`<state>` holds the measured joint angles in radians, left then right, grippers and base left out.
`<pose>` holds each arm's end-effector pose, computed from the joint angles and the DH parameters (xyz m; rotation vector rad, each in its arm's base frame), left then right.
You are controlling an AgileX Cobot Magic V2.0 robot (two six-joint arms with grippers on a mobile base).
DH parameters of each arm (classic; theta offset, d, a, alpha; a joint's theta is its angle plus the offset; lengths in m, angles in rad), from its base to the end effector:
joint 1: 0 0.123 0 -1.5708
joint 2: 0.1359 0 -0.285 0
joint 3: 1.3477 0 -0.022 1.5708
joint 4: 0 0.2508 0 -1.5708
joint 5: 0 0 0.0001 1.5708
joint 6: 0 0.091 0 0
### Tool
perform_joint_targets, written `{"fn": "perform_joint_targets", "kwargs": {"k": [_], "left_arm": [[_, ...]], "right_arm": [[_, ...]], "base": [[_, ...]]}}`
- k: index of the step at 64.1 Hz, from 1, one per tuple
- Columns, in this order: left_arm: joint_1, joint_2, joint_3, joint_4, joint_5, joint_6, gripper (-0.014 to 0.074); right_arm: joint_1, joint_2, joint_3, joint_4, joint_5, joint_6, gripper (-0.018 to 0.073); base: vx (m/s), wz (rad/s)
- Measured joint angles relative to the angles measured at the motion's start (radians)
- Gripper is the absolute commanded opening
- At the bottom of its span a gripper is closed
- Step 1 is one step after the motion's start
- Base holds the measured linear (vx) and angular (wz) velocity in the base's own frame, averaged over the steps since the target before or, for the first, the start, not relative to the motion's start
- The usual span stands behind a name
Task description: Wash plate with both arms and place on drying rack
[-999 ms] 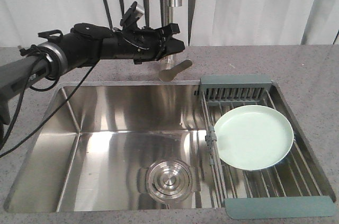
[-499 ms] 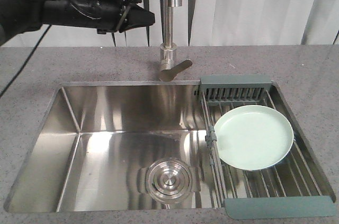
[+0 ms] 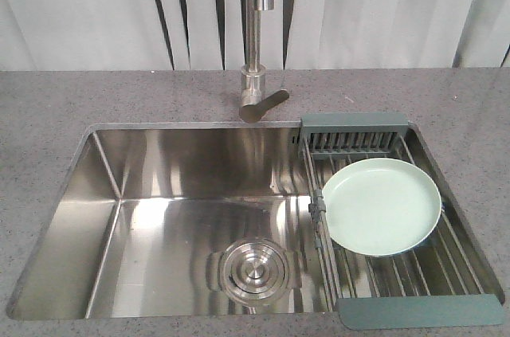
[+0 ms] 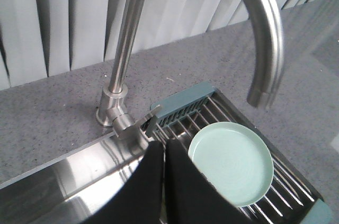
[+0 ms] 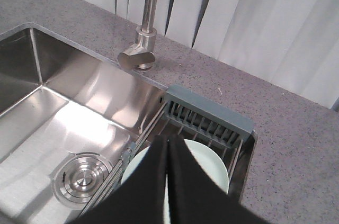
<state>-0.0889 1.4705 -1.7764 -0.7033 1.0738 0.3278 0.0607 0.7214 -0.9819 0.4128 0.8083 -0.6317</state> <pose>0.2910 -0.0779 0.4844 0.3915 2.0662 -0.7279 0.1195 0.0337 0.4093 -0.5738 1.8849 0.1115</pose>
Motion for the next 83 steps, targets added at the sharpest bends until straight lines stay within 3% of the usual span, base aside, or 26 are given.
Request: {"fn": "perform_joint_targets", "kwargs": {"k": [13, 27, 42, 61, 83], "left_arm": [[0.000, -0.348, 0.393, 0.092, -0.123, -0.002, -0.0006], [0.000, -0.763, 0.890, 0.103, -0.269, -0.009, -0.0006], [0.000, -1.083, 1.255, 0.103, -0.341, -0.093, -0.0006], [0.000, -1.202, 1.426, 0.104, -0.387, -0.114, -0.0006], [0.000, -1.207, 1.428, 0.115, -0.426, -0.114, -0.0006]], "right_arm": [[0.000, 0.000, 0.000, 0.003, -0.001, -0.009, -0.0006], [0.000, -0.025, 0.019, 0.003, -0.002, -0.020, -0.0006], [0.000, -0.211, 0.247, 0.007, -0.043, -0.038, -0.0005], [0.000, -0.381, 0.455, 0.021, -0.003, -0.039, -0.0003], [0.000, -0.389, 0.470, 0.026, 0.007, -0.035, -0.0003]], "base": [[0.00, 0.00], [0.00, 0.00], [0.00, 0.00], [0.00, 0.00], [0.00, 0.00]]}}
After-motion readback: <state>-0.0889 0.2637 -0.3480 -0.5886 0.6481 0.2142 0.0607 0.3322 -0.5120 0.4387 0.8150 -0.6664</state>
